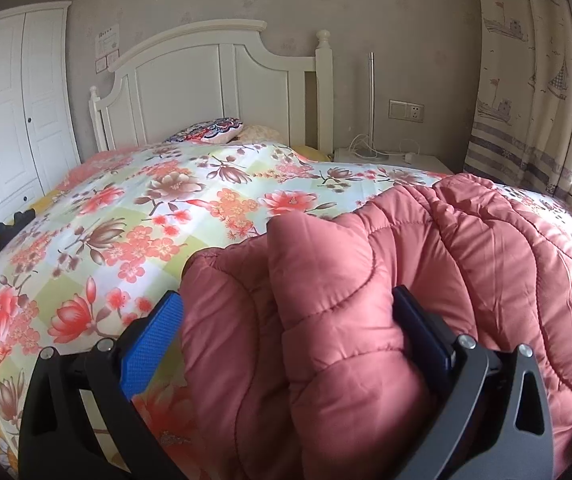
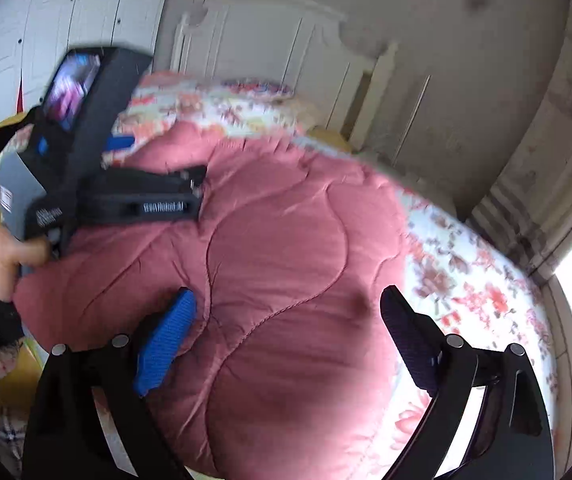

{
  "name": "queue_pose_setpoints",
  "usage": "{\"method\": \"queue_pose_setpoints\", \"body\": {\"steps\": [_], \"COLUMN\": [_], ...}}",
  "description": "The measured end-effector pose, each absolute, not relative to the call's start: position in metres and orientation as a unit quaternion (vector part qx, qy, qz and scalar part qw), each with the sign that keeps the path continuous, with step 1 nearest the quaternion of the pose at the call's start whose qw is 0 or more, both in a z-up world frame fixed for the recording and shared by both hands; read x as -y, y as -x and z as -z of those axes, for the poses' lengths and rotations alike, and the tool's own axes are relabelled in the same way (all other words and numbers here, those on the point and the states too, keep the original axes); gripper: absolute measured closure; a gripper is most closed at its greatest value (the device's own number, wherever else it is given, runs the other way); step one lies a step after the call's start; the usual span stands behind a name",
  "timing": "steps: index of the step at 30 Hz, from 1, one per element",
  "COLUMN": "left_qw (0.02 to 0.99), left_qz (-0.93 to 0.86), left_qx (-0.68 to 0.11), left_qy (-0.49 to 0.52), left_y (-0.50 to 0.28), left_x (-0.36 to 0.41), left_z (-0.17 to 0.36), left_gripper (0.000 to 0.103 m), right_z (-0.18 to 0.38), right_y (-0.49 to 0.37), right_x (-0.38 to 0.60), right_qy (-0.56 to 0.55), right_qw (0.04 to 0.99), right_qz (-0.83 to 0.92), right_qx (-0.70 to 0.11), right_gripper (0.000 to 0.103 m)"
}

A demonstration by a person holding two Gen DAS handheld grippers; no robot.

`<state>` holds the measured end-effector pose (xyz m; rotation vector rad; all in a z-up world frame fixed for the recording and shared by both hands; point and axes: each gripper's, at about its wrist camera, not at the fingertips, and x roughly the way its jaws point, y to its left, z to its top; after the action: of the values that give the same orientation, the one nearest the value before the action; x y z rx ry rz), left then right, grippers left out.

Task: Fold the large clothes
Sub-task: 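Grasp the folded coat bundle with the left gripper while the right gripper presses it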

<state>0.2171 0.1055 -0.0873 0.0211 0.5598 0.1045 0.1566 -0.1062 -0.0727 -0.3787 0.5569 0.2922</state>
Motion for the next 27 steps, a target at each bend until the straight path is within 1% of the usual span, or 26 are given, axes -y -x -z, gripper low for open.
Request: {"method": "queue_pose_setpoints", "body": {"steps": [2, 3, 6, 13, 20, 27], "left_qw": [0.960, 0.960, 0.961, 0.955, 0.951, 0.951], "left_qz": [-0.052, -0.053, -0.065, -0.075, -0.073, -0.064], "left_qx": [-0.274, -0.273, -0.266, -0.279, -0.293, -0.297], "left_qy": [-0.013, -0.018, -0.042, -0.058, -0.064, -0.057], "left_y": [-0.216, -0.215, -0.213, -0.203, -0.170, -0.160], "left_x": [-0.104, -0.102, -0.093, -0.089, -0.080, -0.082], "left_z": [0.087, 0.087, 0.087, 0.080, 0.062, 0.065], "left_gripper": [0.002, 0.002, 0.002, 0.002, 0.002, 0.002], "right_z": [0.092, 0.101, 0.106, 0.108, 0.109, 0.110], "right_y": [-0.163, -0.166, -0.172, -0.169, -0.172, -0.170], "right_x": [0.109, 0.114, 0.126, 0.128, 0.138, 0.137], "right_qy": [0.175, 0.163, 0.136, 0.137, 0.123, 0.122], "right_qw": [0.925, 0.924, 0.921, 0.920, 0.921, 0.922], "right_qz": [-0.157, -0.164, -0.181, -0.183, -0.187, -0.187], "right_qx": [-0.300, -0.305, -0.316, -0.318, -0.319, -0.316], "right_gripper": [0.011, 0.008, 0.005, 0.004, 0.004, 0.004]}}
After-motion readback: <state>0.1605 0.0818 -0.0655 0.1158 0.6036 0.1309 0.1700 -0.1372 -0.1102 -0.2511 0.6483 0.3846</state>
